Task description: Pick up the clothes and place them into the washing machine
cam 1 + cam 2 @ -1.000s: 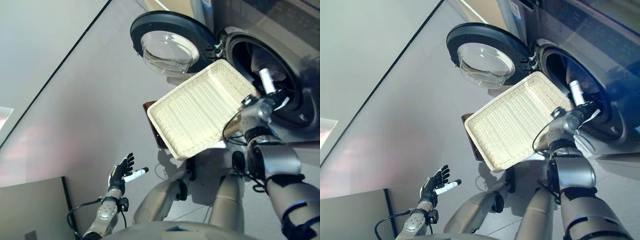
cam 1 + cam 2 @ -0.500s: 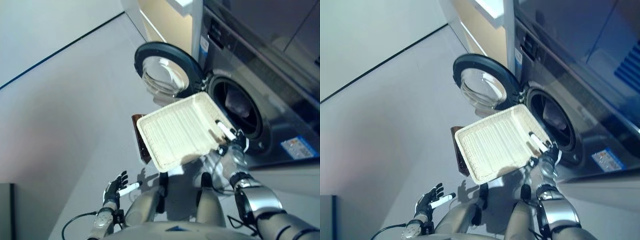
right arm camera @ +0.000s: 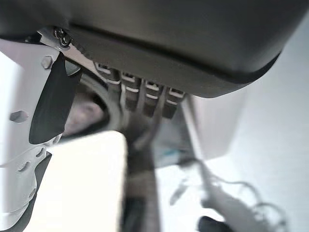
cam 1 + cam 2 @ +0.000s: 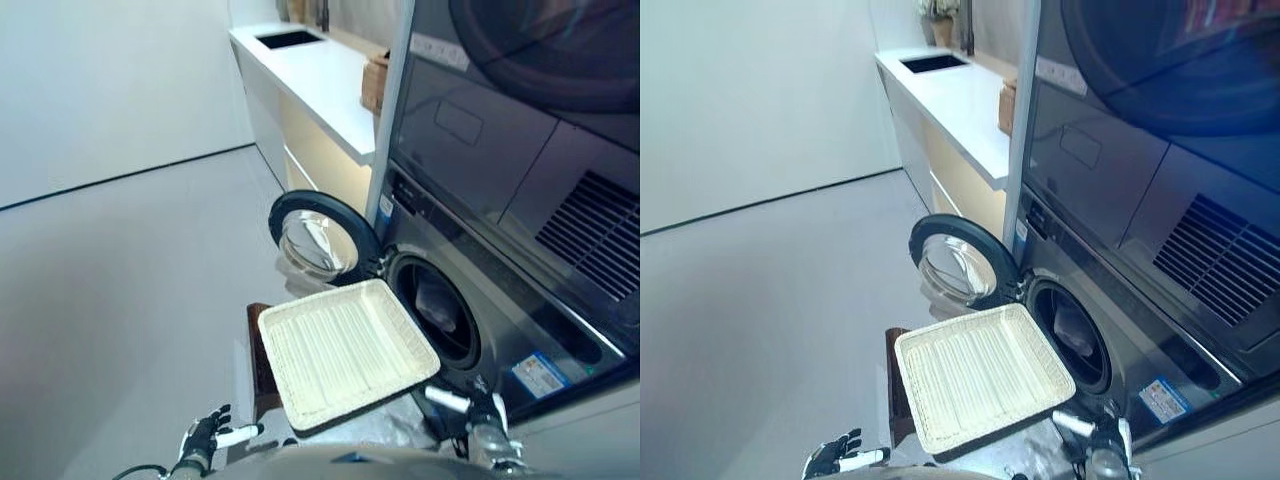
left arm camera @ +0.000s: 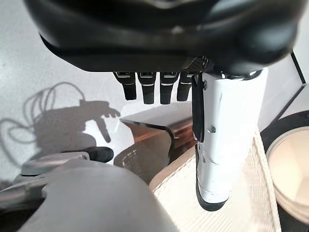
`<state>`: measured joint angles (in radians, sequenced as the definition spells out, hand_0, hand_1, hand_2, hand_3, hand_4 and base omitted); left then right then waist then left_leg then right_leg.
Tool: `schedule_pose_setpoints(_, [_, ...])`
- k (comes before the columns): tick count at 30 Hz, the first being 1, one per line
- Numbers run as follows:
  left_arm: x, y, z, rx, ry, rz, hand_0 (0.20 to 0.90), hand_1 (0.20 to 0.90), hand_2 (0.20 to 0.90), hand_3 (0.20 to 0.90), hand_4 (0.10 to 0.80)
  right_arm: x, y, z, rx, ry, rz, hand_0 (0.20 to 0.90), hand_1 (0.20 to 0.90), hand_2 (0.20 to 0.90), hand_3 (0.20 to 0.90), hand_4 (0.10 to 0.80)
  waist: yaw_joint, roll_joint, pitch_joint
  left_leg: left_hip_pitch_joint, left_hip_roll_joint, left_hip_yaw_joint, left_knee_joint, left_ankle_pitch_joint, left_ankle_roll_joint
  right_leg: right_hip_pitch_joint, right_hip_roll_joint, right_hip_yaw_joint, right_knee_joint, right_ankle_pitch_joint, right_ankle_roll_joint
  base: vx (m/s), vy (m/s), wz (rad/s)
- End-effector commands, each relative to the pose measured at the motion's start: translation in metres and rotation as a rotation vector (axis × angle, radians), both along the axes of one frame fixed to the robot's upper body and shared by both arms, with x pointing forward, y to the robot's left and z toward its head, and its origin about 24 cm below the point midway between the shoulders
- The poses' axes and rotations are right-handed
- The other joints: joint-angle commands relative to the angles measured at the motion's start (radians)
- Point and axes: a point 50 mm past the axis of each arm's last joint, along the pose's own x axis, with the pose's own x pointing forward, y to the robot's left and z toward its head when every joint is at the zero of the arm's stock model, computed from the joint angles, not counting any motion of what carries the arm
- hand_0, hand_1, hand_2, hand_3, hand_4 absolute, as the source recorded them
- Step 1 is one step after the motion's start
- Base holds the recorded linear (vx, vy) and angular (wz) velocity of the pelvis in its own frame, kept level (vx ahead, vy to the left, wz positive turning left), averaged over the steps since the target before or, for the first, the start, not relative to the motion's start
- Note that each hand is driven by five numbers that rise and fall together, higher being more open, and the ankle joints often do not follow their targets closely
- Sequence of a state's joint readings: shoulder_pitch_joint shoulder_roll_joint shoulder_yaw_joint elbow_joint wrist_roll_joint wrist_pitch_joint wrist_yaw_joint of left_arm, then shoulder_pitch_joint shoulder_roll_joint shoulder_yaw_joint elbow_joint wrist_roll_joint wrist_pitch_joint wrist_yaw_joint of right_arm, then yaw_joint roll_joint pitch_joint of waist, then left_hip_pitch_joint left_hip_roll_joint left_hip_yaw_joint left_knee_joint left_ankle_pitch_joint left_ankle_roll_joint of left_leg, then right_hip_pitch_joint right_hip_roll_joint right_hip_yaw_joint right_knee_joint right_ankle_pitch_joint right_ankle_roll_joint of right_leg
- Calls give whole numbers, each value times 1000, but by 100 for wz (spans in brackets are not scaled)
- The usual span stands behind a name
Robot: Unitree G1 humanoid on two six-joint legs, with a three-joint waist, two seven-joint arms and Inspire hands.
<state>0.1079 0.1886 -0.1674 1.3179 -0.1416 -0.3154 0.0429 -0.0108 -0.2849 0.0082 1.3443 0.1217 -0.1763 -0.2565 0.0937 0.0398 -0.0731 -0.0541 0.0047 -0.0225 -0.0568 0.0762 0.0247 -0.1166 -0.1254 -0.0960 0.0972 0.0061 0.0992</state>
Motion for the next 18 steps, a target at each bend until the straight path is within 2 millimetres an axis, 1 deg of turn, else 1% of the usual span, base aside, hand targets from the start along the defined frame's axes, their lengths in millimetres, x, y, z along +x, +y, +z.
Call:
schedule_pose_setpoints(1, [0, 15, 2, 45, 24, 20, 900, 900, 900, 900, 800, -9, 0, -2, -18, 37, 41, 900, 900, 900, 900, 800, -11, -42, -42, -14, 0, 40, -9, -4, -73, 68, -5, -7, -119, 52, 14, 0, 0, 0])
schedule_pose_setpoints(6, [-4, 12, 0, 42, 56, -8, 900, 900, 900, 900, 800, -40, 3, -8, -7, 128, -5, 900, 900, 900, 900, 800, -35, -44, -56, 17, 4, 38, -9, -10, -70, 100, 0, -6, -116, 41, 11, 17, -8, 7])
schedule_pose_setpoints(9, [-6, 11, -1, 40, 63, -16, 900, 900, 900, 900, 800, -48, 2, -8, -6, 153, -7, 900, 900, 900, 900, 800, -39, -43, -63, 30, 5, 38, -9, -15, -68, 108, -1, -4, -115, 38, 11, 9, -9, 0])
schedule_pose_setpoints(13, [-5, 10, -1, 44, 66, -29, 900, 900, 900, 900, 800, -45, 2, -8, -7, 139, -12, 900, 900, 900, 900, 800, -44, -42, -66, 38, 7, 37, -9, -17, -68, 112, 0, -1, -112, 36, 11, -2, -3, -1])
schedule_pose_setpoints(18, [-7, 9, -2, 43, 80, -25, 900, 900, 900, 900, 800, -31, 8, -8, 10, 85, -8, 900, 900, 900, 900, 800, -50, -39, -65, 46, 13, 41, -7, -20, -68, 117, 3, 2, -109, 29, 10, -1, -13, 8])
